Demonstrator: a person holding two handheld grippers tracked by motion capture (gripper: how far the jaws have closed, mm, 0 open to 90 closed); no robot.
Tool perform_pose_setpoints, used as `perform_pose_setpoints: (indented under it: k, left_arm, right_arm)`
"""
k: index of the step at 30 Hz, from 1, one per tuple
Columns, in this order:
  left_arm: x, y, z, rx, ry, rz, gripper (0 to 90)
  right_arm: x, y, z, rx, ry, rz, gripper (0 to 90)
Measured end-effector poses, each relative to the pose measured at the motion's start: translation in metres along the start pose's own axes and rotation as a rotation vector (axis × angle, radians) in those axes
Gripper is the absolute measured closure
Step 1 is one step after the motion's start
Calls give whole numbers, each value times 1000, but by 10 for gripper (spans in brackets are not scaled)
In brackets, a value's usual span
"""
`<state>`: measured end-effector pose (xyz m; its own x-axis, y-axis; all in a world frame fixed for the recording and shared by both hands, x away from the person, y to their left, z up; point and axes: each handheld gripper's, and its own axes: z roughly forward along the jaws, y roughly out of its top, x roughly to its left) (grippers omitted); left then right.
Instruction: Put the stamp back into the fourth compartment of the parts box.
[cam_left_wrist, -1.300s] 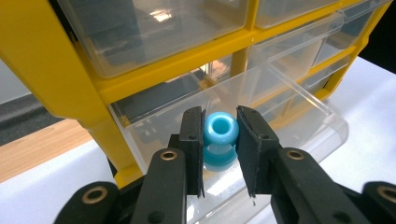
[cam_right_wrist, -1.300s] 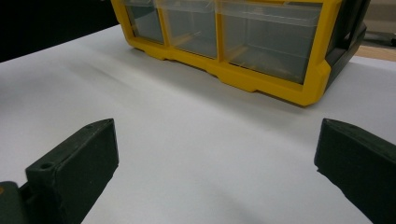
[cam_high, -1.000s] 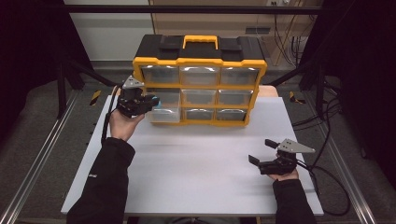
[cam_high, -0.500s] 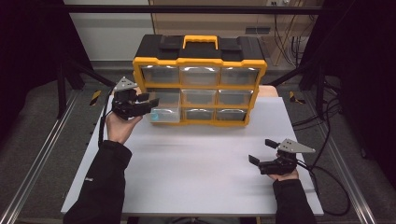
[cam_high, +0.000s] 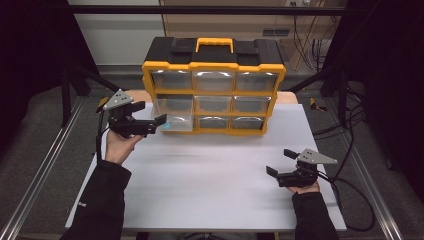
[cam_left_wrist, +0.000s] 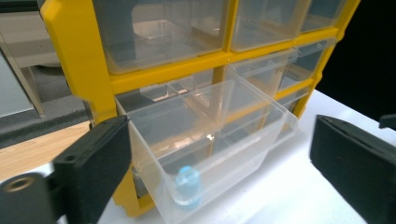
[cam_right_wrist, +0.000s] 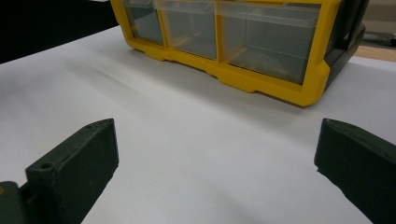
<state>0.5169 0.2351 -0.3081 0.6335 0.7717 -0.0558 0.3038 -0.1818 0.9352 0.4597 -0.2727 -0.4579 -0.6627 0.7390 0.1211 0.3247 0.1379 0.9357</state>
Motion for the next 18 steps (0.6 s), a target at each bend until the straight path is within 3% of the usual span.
perform_pose_setpoints:
  k: [6,11,18]
  left_arm:
    - [-6,-13,-10,-17,-18,6,24]
    - [-10,-28,-16,-10,-10,23,24]
    - [-10,-52,-19,-5,-26,17,24]
  right_arm:
    - [0,0,0,-4,0,2,2]
    - [0,0,0,-5,0,2,2]
    - [0,0,0,-7,0,3,2]
